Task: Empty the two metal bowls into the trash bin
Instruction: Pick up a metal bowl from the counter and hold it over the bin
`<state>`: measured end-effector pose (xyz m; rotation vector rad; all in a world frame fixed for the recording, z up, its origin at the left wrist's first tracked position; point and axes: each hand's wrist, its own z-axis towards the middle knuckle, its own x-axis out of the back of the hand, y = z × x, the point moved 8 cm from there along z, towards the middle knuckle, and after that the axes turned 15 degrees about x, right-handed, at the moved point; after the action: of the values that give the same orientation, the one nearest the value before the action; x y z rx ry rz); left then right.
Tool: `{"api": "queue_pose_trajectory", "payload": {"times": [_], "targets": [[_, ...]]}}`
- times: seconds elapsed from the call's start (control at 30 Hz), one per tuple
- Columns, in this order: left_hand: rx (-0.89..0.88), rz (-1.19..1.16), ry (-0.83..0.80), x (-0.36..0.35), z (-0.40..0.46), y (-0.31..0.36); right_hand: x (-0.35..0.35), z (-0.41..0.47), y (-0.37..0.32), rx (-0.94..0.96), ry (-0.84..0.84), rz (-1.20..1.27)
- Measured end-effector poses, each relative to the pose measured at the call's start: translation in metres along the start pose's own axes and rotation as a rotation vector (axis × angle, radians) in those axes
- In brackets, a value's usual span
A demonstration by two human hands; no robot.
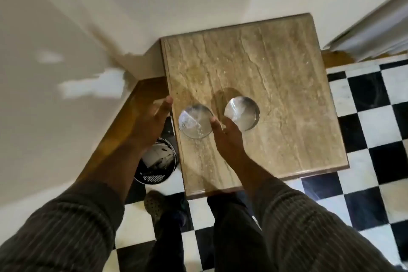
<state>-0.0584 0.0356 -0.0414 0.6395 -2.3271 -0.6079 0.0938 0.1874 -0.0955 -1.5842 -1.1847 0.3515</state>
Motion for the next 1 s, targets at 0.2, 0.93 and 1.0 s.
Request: {"api": "queue_pose_trajectory", "payload": {"times": [0.2, 0.93, 1.0], "targets": [[0.278, -0.189, -0.097, -0.044, 0.027, -0.038, -0.031, -0.001, 0.047, -0.244, 0.177, 0.059], [0.728, -0.477, -0.295, -0.017, 0.052, -0.198, -0.144, 0.007, 0.073, -0.382, -0.507, 0.103], [0.815, -0.492, -0.303, -0.006, 0.052, -0.226, -0.164, -0.002, 0.073, -0.419, -0.562, 0.121]]}}
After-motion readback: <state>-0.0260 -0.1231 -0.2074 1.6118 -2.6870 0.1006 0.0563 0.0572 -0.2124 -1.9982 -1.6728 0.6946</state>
